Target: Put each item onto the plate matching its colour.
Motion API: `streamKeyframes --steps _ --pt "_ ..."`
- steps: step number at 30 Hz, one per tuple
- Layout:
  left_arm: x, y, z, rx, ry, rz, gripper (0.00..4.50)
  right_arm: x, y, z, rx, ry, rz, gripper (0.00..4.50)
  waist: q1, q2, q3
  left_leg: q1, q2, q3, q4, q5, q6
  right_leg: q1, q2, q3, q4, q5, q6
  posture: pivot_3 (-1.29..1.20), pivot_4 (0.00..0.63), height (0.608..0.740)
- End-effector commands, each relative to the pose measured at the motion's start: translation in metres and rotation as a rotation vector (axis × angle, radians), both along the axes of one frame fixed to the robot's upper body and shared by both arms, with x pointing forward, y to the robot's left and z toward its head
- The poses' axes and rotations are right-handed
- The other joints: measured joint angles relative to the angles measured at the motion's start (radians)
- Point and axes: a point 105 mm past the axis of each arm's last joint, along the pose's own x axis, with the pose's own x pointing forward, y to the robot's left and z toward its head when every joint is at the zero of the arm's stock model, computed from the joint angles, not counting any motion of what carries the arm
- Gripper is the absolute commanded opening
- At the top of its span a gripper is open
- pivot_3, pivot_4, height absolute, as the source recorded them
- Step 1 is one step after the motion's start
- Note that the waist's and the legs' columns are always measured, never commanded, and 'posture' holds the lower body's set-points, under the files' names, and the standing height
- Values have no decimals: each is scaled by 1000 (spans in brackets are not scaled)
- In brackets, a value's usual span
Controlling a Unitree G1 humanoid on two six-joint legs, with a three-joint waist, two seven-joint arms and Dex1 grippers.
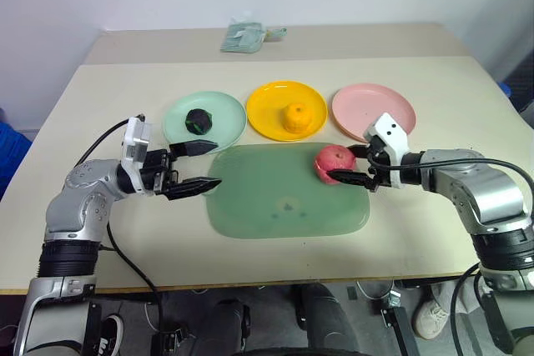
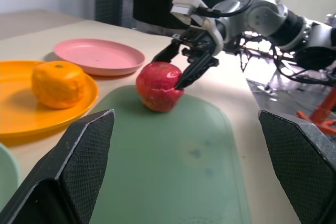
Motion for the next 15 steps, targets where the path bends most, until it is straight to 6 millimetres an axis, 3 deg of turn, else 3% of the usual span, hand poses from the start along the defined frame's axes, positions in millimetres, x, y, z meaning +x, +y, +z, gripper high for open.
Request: streamKeyframes --steps 1,5,8,11,13,15 --pt "12 4 14 -20 -67 83 4500 34 -18 43 77 -191 -169 3279 1 0 0 0 0 0 0 0 0 0 0 0 0 0 0 0 150 740" --pt "10 -5 18 -46 -31 85 4500 75 -61 70 103 -335 -461 3279 7 1 1 -2 -1 1 0 2 -3 -2 -1 0 1 0 0 0 150 740" --pt "16 -10 26 -81 -46 140 4500 88 -82 68 46 -368 -573 3279 22 1 1 -3 -1 1 -2 2 -4 -3 -1 0 0 0 0 0 150 740" --pt "23 -12 26 -70 -76 203 4500 93 -89 57 -10 -359 -607 3279 24 1 1 -4 -1 1 -2 2 -3 -3 -1 0 0 0 0 0 150 740" --pt "23 -12 24 -63 -76 209 4500 97 -93 52 0 -341 -635 4328 22 1 1 -4 -2 3 -1 2 -3 -3 -2 1 0 0 0 0 150 740" --pt "21 -13 24 -64 -86 202 4500 99 -94 51 -4 -339 -642 4463 19 1 1 -4 -2 3 -1 2 -3 -3 -1 2 0 0 0 0 150 740"
